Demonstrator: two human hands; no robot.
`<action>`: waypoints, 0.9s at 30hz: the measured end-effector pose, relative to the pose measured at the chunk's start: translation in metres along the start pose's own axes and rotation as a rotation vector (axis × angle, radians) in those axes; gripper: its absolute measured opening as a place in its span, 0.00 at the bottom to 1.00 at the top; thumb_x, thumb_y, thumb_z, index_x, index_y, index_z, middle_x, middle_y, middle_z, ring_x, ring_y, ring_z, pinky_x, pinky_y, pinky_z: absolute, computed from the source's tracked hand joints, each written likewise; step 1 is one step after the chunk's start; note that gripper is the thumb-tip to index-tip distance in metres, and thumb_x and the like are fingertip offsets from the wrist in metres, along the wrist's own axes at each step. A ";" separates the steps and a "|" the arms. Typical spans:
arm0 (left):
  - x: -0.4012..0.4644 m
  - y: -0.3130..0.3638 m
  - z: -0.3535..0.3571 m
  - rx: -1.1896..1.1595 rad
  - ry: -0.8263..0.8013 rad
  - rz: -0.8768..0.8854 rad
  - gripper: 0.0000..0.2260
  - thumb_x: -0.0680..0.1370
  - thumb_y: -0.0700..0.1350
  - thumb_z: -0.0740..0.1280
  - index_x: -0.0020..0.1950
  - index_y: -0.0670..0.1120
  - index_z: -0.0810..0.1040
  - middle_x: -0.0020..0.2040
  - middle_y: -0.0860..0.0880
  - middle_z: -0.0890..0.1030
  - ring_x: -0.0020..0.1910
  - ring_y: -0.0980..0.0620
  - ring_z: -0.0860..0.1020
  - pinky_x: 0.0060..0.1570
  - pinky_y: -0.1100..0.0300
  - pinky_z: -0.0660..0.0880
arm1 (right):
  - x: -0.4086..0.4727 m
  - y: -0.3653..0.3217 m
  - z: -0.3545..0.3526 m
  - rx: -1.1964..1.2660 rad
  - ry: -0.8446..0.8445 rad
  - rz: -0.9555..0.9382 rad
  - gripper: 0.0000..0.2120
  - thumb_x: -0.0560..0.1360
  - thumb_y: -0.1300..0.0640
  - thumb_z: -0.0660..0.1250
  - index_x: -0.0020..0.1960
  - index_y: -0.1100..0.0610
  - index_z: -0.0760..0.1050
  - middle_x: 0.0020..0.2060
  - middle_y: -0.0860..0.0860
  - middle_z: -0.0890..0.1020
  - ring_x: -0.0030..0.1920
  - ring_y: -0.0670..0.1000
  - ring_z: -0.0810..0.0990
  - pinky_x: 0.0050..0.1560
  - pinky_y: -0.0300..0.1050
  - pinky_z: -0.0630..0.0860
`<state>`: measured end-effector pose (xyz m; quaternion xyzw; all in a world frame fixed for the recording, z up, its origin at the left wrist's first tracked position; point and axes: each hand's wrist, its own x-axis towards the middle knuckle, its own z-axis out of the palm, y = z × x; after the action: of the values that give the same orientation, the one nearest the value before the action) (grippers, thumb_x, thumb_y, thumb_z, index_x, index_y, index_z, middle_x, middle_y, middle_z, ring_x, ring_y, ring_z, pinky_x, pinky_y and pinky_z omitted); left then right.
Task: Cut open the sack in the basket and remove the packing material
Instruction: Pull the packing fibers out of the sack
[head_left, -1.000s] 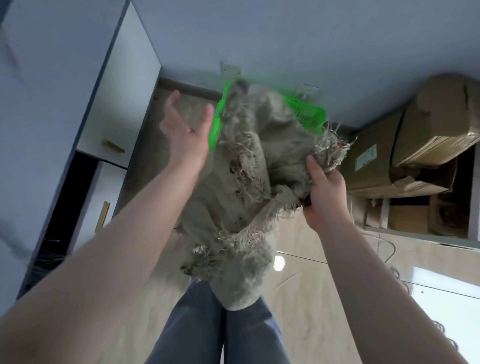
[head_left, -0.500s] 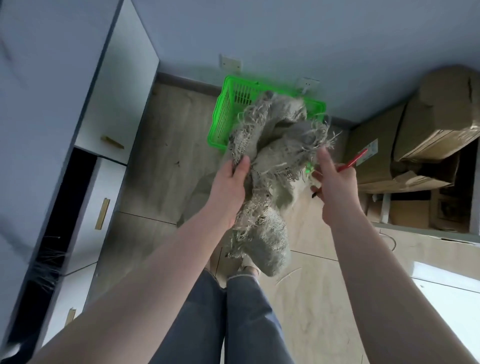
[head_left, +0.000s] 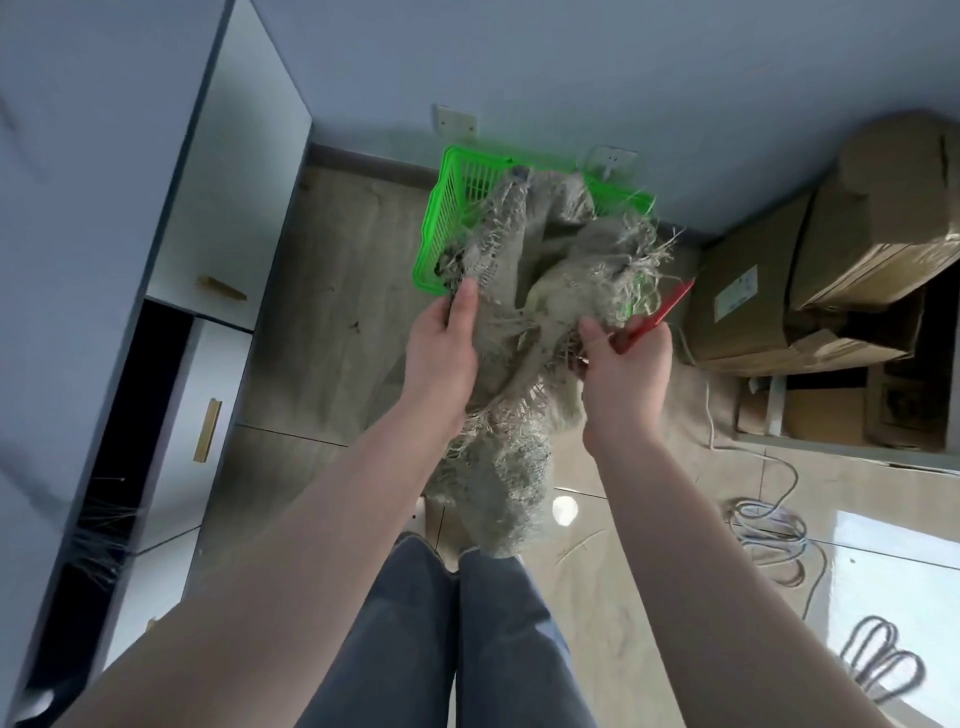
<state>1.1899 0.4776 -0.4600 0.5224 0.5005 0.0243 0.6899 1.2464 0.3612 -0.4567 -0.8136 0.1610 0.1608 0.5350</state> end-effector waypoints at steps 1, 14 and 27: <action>0.000 -0.001 0.001 -0.008 -0.001 0.015 0.28 0.71 0.69 0.62 0.59 0.49 0.78 0.56 0.51 0.83 0.58 0.51 0.80 0.63 0.47 0.73 | -0.001 0.000 0.002 0.007 -0.014 0.019 0.14 0.77 0.55 0.68 0.41 0.50 0.62 0.37 0.47 0.70 0.36 0.47 0.69 0.42 0.48 0.71; 0.005 0.007 -0.010 0.182 0.195 0.268 0.30 0.80 0.54 0.62 0.76 0.41 0.59 0.69 0.52 0.69 0.69 0.56 0.66 0.66 0.63 0.61 | 0.001 0.002 0.004 0.168 -0.125 0.120 0.15 0.74 0.58 0.71 0.44 0.52 0.63 0.44 0.55 0.74 0.44 0.54 0.75 0.51 0.51 0.78; 0.016 0.012 -0.009 0.169 0.283 0.301 0.13 0.81 0.44 0.63 0.65 0.46 0.66 0.49 0.57 0.74 0.41 0.66 0.74 0.44 0.73 0.67 | 0.004 -0.002 0.013 0.107 -0.150 0.112 0.21 0.60 0.48 0.78 0.43 0.49 0.68 0.45 0.55 0.81 0.46 0.58 0.83 0.53 0.66 0.78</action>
<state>1.1971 0.4986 -0.4619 0.6386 0.5091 0.1580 0.5550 1.2499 0.3733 -0.4614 -0.7593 0.1739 0.2419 0.5785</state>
